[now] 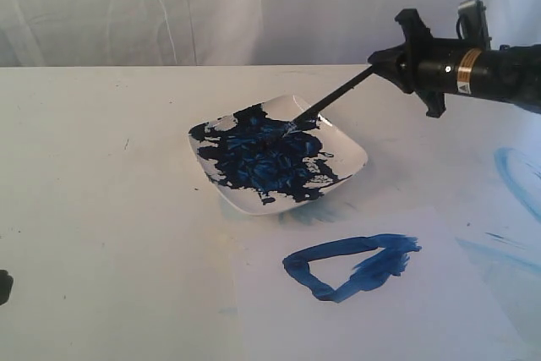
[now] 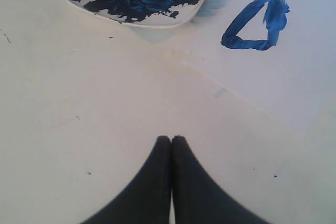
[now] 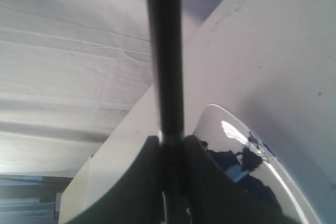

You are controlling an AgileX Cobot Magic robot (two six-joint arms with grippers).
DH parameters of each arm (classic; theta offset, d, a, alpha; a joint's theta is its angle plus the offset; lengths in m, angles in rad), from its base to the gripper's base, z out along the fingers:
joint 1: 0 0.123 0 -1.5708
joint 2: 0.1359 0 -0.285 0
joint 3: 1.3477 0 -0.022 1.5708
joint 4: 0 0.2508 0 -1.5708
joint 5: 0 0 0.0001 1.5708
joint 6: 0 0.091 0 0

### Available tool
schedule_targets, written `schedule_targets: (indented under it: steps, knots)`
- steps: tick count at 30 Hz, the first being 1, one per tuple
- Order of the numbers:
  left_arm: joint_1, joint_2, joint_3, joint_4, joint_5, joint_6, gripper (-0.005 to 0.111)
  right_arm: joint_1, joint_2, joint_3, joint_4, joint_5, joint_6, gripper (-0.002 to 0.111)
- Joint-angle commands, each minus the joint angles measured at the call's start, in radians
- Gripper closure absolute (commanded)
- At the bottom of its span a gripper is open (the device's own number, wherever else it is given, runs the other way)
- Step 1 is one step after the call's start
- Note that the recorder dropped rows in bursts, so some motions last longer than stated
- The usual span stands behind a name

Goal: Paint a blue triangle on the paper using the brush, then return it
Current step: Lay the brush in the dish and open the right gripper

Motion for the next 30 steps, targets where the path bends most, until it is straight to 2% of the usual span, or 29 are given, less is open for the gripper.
schedule_targets:
  steps: [1,11,20,27,30]
  knots:
    - [0.002,-0.007,0.007,-0.010,-0.003,-0.001,0.107,-0.011,0.052,-0.007,0.046,-0.021,0.008,0.108]
    - [0.002,-0.007,0.007,-0.010,-0.006,0.001,0.107,0.016,0.154,-0.084,0.099,-0.016,0.008,0.108]
    - [0.002,-0.007,0.007,-0.010,-0.006,0.003,0.107,0.058,0.193,-0.107,0.105,0.109,0.008,0.108]
    - [0.002,-0.007,0.007,-0.010,-0.006,0.003,0.107,0.060,0.195,-0.107,0.105,0.121,0.008,0.087]
    - [0.002,-0.007,0.007,-0.010,-0.006,0.003,0.107,0.060,0.195,-0.107,0.096,0.105,0.008,0.073]
